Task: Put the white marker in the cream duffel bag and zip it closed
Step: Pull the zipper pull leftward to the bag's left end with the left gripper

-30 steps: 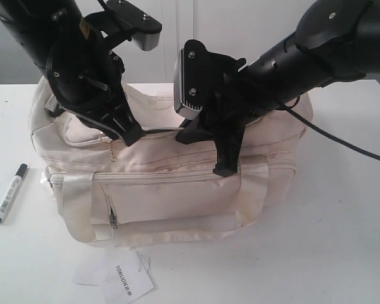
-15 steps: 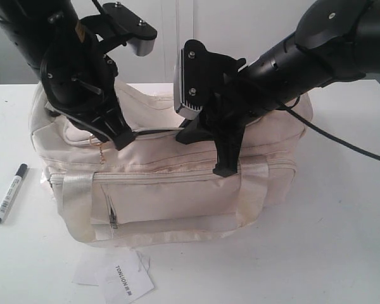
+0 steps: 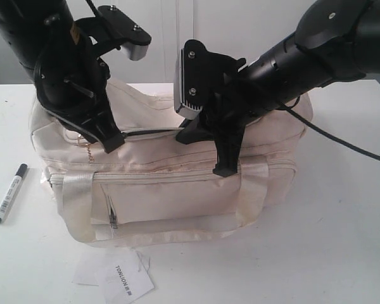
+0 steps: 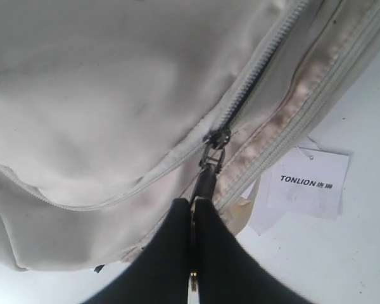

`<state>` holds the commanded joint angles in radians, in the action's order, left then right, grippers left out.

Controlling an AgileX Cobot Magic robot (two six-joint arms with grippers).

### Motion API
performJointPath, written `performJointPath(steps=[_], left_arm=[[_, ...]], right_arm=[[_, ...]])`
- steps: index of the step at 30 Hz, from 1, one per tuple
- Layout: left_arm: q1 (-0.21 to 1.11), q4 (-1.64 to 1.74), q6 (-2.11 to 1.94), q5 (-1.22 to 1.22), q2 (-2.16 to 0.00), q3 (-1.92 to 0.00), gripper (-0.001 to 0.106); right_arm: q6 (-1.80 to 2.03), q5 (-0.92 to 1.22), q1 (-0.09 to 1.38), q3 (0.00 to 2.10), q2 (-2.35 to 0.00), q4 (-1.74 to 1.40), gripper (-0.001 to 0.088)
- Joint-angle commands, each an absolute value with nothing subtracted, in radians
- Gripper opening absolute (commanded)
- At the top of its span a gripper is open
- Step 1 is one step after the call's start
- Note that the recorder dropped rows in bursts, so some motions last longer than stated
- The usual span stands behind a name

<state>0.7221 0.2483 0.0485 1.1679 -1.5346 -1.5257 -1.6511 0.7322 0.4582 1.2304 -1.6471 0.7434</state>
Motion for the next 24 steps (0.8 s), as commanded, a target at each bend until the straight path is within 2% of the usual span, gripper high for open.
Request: performJointPath(steps=[24], left_arm=[[0.722,0.297,0.049,1.219,-1.535,-1.526,0.0]], right_arm=[[-1.651,0.729,0.458,1.23,-1.647,0.743,0.0]])
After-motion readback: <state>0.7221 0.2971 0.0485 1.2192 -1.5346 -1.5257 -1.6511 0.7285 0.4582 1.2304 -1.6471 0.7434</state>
